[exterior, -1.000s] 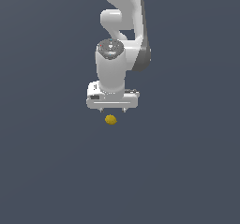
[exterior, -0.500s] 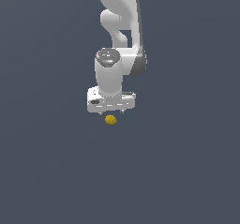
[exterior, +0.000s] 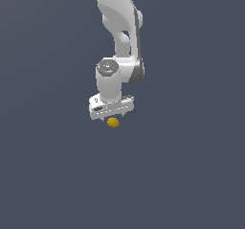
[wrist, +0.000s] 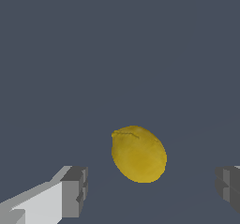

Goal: Pick up the object and move it to a goal position.

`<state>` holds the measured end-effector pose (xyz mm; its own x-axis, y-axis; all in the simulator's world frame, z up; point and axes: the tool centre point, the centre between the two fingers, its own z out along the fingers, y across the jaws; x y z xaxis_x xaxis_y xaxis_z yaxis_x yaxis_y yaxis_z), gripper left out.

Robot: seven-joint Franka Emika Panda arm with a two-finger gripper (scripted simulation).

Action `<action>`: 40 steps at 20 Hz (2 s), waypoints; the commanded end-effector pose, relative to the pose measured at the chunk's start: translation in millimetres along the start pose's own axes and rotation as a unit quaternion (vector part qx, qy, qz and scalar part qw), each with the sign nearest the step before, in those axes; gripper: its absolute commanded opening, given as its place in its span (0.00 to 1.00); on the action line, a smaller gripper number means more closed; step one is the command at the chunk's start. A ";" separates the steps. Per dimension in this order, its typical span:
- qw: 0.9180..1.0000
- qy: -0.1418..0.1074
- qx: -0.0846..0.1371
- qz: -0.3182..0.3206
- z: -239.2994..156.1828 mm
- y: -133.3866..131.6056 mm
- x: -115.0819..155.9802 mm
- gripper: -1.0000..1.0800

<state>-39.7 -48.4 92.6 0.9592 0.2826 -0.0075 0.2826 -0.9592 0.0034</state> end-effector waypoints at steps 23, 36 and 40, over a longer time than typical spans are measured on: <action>1.000 0.004 0.002 -0.028 60.1 -0.2 -8.3 0.96; 1.000 0.004 0.002 -0.028 64.4 0.2 -7.7 0.00; 1.000 0.005 0.001 -0.027 62.8 0.3 -6.9 0.00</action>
<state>-47.4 -51.3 29.1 0.9425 0.3341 0.0007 0.3341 -0.9425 0.0009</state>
